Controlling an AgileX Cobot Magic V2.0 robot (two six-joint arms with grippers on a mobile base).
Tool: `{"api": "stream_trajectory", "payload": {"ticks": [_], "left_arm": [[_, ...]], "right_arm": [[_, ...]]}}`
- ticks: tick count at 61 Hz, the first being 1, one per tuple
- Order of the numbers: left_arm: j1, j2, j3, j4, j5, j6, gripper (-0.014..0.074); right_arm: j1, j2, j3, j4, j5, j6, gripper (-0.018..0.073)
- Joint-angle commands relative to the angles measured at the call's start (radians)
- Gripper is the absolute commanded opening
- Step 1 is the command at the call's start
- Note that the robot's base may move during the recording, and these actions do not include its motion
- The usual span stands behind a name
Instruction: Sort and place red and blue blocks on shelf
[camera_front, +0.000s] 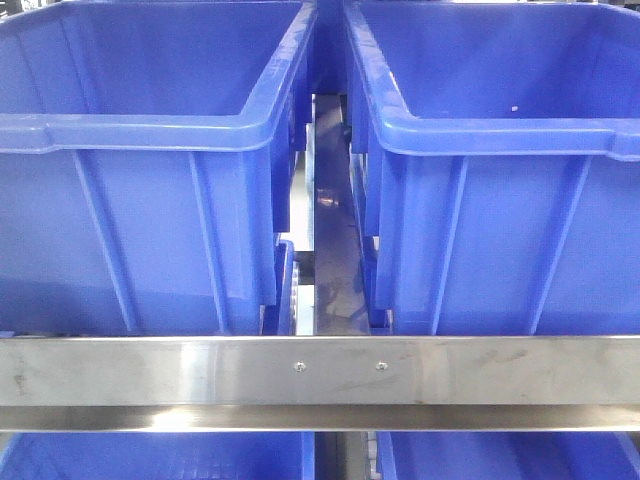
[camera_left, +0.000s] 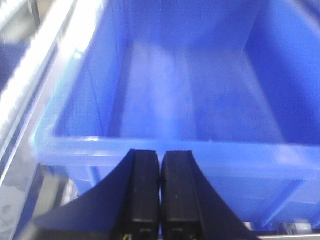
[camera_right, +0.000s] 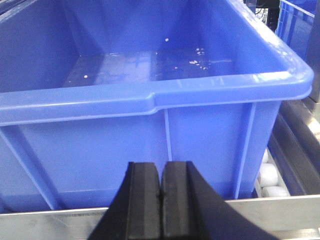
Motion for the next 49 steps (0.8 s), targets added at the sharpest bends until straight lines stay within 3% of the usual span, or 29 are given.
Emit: {"api": "stream_trajectory", "payload": {"ticks": [1, 17, 29, 49], "left_arm": [[0.002, -0.085, 0.042, -0.006, -0.069, -0.005, 0.0134], [0.002, -0.321, 0.255, -0.079, -0.097, -0.007, 0.0134], [0.0, -0.315, 0.323, -0.127, -0.123, -0.007, 0.0134], [-0.026, -0.315, 0.323, -0.138, -0.12, -0.007, 0.0134]], "right_arm": [[-0.008, -0.02, -0.02, -0.013, -0.078, -0.003, 0.0048], [-0.008, -0.02, -0.02, -0.013, -0.078, -0.003, 0.0048], [-0.008, -0.02, -0.02, -0.013, -0.078, -0.003, 0.0048], [-0.008, -0.02, -0.02, -0.013, -0.078, -0.003, 0.0048]]}}
